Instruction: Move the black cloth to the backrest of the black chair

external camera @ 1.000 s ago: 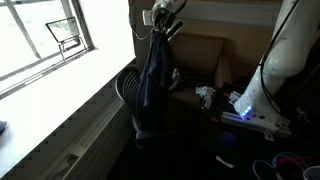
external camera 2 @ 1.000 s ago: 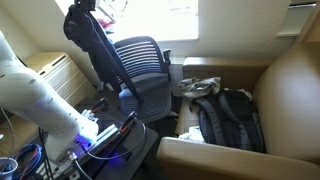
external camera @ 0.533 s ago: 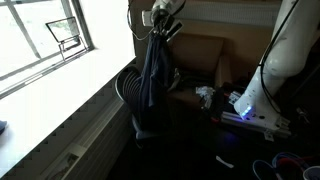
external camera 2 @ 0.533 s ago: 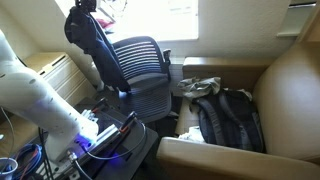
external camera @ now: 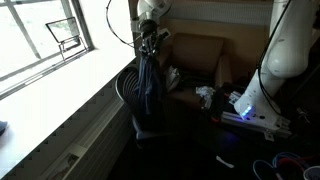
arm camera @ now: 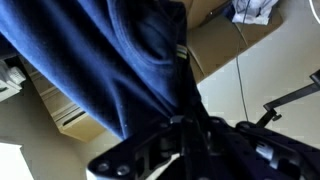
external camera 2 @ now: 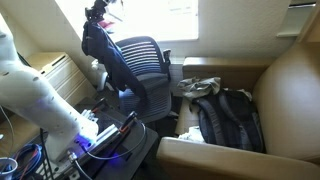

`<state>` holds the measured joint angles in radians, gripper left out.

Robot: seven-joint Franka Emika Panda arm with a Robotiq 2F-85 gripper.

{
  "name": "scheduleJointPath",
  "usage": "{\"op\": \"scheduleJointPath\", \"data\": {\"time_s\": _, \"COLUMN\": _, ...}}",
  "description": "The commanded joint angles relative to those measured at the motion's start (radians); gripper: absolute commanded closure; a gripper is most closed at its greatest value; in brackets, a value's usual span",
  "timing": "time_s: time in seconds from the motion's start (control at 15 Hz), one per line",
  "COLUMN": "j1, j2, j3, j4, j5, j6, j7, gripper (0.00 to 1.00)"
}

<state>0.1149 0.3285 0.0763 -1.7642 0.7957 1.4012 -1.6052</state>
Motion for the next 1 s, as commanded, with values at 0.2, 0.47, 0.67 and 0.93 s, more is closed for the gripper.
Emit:
{"op": "scheduleJointPath", "data": {"time_s": 0.2, "j1": 0.024, "j2": 0.163, "j3": 0.1, "j4": 0.298, "j5": -0.064, "j6": 0.145, "j7": 0.037, "gripper": 0.99}}
{"op": "scheduleJointPath", "data": {"time_s": 0.47, "j1": 0.029, "j2": 0.156, "j3": 0.104, "j4": 0.281, "j5": -0.091, "j6": 0.144, "j7": 0.058, "gripper": 0.99}}
{"op": "scheduleJointPath", "data": {"time_s": 0.67, "j1": 0.039, "j2": 0.155, "j3": 0.088, "j4": 0.255, "j5": -0.188, "j6": 0.325, "j7": -0.036, "gripper": 0.99}}
{"op": "scheduleJointPath", "data": {"time_s": 0.93, "j1": 0.043, "j2": 0.262, "j3": 0.104, "j4": 0.511, "j5": -0.373, "j6": 0.164, "j7": -0.013, "gripper": 0.99}}
